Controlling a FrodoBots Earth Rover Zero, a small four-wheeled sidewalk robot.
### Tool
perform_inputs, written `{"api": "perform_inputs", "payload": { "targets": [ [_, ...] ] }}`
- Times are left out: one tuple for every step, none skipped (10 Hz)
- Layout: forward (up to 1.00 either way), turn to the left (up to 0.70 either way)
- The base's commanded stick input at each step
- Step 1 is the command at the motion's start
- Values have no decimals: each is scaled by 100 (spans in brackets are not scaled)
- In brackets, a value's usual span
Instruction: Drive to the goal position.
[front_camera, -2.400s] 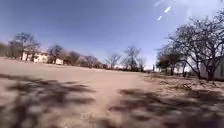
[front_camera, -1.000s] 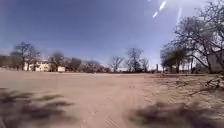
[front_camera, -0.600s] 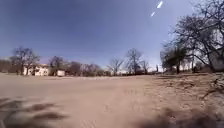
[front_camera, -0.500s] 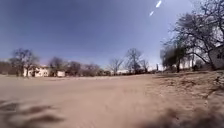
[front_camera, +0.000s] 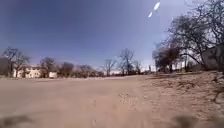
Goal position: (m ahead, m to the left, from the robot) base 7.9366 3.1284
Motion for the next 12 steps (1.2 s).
{"api": "perform_inputs", "payload": {
  "targets": [
    [100,0],
    [100,0],
    [100,0],
    [100,0],
    [100,0],
    [100,0],
    [100,0],
    [100,0],
    [100,0],
    [100,0],
    [100,0],
    [100,0]
  ]
}}
